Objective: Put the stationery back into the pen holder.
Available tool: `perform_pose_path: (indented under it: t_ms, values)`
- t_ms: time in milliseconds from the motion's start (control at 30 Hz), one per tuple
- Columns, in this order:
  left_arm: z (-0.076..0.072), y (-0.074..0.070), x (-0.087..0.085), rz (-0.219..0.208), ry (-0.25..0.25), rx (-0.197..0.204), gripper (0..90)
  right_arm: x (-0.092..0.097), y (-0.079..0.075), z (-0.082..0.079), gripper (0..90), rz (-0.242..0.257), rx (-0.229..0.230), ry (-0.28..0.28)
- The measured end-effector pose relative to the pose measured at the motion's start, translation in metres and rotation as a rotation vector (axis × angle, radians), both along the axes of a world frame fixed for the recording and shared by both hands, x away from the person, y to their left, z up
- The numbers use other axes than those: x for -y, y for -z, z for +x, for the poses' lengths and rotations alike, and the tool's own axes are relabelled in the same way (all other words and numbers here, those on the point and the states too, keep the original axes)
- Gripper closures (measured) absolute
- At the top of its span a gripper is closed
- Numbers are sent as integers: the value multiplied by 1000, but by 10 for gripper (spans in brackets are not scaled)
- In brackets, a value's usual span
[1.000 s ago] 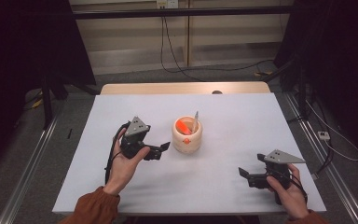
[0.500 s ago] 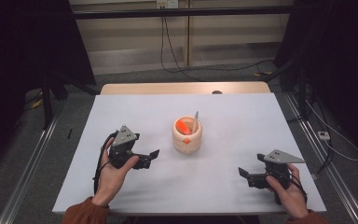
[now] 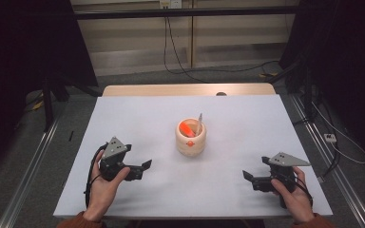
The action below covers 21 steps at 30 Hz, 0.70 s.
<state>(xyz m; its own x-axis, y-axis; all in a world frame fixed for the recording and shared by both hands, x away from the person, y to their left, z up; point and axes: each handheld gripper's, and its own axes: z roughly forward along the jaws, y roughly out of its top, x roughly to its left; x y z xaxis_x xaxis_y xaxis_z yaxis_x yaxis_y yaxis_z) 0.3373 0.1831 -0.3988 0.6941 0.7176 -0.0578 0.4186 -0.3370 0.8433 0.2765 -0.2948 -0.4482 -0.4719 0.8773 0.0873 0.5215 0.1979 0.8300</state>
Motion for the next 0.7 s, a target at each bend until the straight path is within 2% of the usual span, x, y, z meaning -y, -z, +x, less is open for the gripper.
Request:
perform_pose_path:
  t_ms: [67,267,400,700]
  values:
    - [-2,3,-2,-8,-5,-6,67,0,0,0,68,0,0,-1]
    - [-11,11,-7,13,-5,1,68,0,0,0,68,-1,0,0]
    - [-15,16,-10,47,4,-13,68,0,0,0,68,1,1,5]
    - [-23,23,-16,2,-11,-12,67,0,0,0,68,-2,2,3]
